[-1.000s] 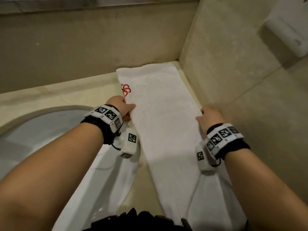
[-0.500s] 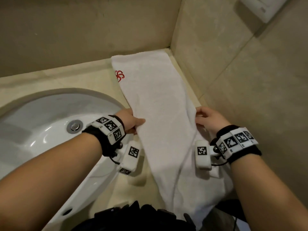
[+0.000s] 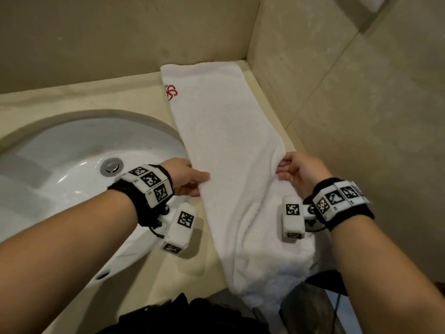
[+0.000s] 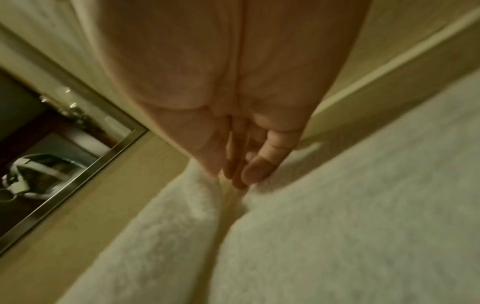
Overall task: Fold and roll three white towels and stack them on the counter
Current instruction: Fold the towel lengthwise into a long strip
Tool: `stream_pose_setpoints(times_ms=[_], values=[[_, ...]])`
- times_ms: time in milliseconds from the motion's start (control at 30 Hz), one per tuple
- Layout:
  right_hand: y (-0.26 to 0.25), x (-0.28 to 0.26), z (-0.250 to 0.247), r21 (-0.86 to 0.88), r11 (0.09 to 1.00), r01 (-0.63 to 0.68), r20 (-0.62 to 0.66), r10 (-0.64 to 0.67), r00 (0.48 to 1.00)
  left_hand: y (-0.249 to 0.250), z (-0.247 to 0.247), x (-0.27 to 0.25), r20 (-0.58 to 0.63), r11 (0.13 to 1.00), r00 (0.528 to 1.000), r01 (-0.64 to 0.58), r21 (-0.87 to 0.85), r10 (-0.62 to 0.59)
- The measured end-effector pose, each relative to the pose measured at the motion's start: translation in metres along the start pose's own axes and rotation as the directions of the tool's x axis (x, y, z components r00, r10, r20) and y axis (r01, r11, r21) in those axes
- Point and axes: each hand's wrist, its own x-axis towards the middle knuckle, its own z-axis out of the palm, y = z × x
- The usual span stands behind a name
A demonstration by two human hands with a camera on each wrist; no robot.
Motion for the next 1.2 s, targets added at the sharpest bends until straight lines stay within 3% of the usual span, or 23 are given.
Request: stream_pose_setpoints(times_ms=[100, 200, 267, 333, 367, 433, 467, 500, 567, 600, 767, 933, 1033, 1133, 1200], values=[[0.007, -0.007, -0.004, -0.106, 0.989, 0.106, 0.087, -0.097, 0.992, -0.006, 0.005, -0.006, -0.032, 0.999, 0.999, -0.003, 0.033, 0.004], [0.008, -0.017, -0.005, 0.119, 0.976, 0.18, 0.147, -0.196, 0.969, -0.011, 0.009, -0.009, -0.058, 0.999, 0.998, -0.033, 0.041, 0.035], [0.005, -0.019, -0.005, 0.155, 0.97, 0.187, 0.068, -0.2, 0.977, -0.014, 0.011, -0.009, -0.072, 0.997, 0.995, -0.061, 0.04, 0.064], [0.004, -0.016, -0.011, -0.19, 0.969, 0.158, -0.091, -0.178, 0.98, -0.015, 0.012, -0.012, -0.089, 0.997, 0.993, -0.071, 0.033, 0.074], [0.004, -0.015, -0.016, -0.405, 0.909, 0.101, -0.154, -0.176, 0.972, -0.015, 0.012, -0.013, -0.096, 0.997, 0.993, -0.069, 0.026, 0.072], [0.007, -0.019, -0.022, -0.542, 0.839, 0.044, -0.152, -0.149, 0.977, -0.015, 0.013, -0.016, -0.108, 0.999, 0.993, -0.053, 0.014, 0.054], [0.008, -0.021, -0.024, -0.44, 0.896, 0.054, -0.135, -0.126, 0.983, -0.015, 0.014, -0.018, -0.108, 0.999, 0.993, -0.04, 0.011, 0.041], [0.009, -0.027, -0.025, -0.213, 0.976, 0.054, -0.121, -0.081, 0.989, -0.016, 0.015, -0.02, -0.098, 1.0, 0.995, -0.023, 0.007, 0.023], [0.016, -0.037, -0.027, 0.178, 0.983, 0.035, -0.048, -0.027, 0.998, -0.019, 0.018, -0.024, -0.048, 1.0, 0.999, 0.019, 0.002, -0.019], [0.021, -0.041, -0.029, 0.228, 0.973, 0.03, 0.014, -0.034, 0.999, -0.021, 0.019, -0.026, -0.022, 0.999, 0.999, 0.039, 0.0, -0.039], [0.037, -0.049, -0.026, -0.017, 0.989, 0.15, 0.192, -0.144, 0.971, -0.034, 0.037, -0.035, 0.038, 0.998, 0.997, 0.068, 0.014, -0.069], [0.039, -0.05, -0.027, 0.017, 0.979, 0.205, 0.253, -0.202, 0.946, -0.041, 0.04, -0.041, 0.018, 0.998, 1.0, 0.02, 0.052, -0.021], [0.04, -0.054, -0.029, 0.044, 0.97, 0.238, 0.126, -0.242, 0.962, -0.04, 0.03, -0.046, 0.01, 0.998, 1.0, 0.021, 0.054, -0.021], [0.039, -0.058, -0.036, -0.29, 0.926, 0.242, -0.075, -0.274, 0.959, -0.042, 0.021, -0.05, -0.013, 0.999, 0.999, 0.033, 0.026, -0.032], [0.043, -0.063, -0.04, -0.315, 0.931, 0.186, -0.081, -0.222, 0.972, -0.044, 0.018, -0.054, -0.028, 0.999, 0.999, 0.041, 0.019, -0.041]])
